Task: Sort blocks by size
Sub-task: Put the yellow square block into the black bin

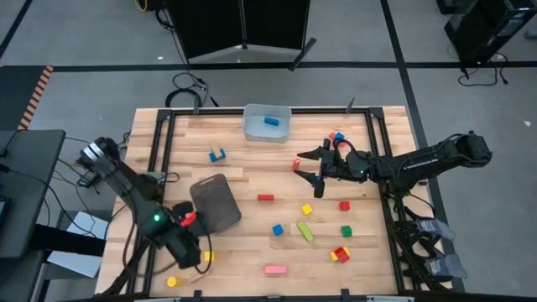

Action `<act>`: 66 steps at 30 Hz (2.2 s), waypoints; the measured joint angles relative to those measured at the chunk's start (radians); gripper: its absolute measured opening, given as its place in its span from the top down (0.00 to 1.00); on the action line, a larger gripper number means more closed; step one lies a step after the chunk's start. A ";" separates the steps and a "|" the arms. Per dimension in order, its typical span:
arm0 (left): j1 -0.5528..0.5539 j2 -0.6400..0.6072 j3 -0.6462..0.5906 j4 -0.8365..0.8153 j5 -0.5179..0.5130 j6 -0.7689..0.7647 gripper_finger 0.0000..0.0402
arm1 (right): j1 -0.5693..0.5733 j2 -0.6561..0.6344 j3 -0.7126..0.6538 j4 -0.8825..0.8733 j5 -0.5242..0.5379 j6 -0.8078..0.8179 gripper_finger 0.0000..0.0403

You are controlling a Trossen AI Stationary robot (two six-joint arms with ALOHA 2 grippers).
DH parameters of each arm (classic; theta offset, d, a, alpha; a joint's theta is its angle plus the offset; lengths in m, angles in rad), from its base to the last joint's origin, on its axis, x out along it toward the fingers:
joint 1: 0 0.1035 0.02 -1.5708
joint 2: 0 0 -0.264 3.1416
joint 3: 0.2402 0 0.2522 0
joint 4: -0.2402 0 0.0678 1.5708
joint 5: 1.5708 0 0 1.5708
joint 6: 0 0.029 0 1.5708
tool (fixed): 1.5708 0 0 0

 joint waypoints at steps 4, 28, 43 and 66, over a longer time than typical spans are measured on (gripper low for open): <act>-0.033 0.079 0.000 0.103 0.001 -0.003 0.60 | 0.000 0.000 0.000 -0.001 0.000 -0.001 0.29; -0.075 0.363 0.000 0.255 -0.024 -0.029 0.41 | 0.000 0.000 0.000 -0.017 -0.003 0.001 0.30; -0.075 0.432 -0.001 0.266 0.012 -0.028 0.50 | 0.000 0.000 0.000 -0.027 -0.003 0.009 0.31; -0.093 0.310 0.339 -0.151 -0.360 0.030 0.66 | 0.000 0.000 0.000 -0.025 -0.004 0.009 0.32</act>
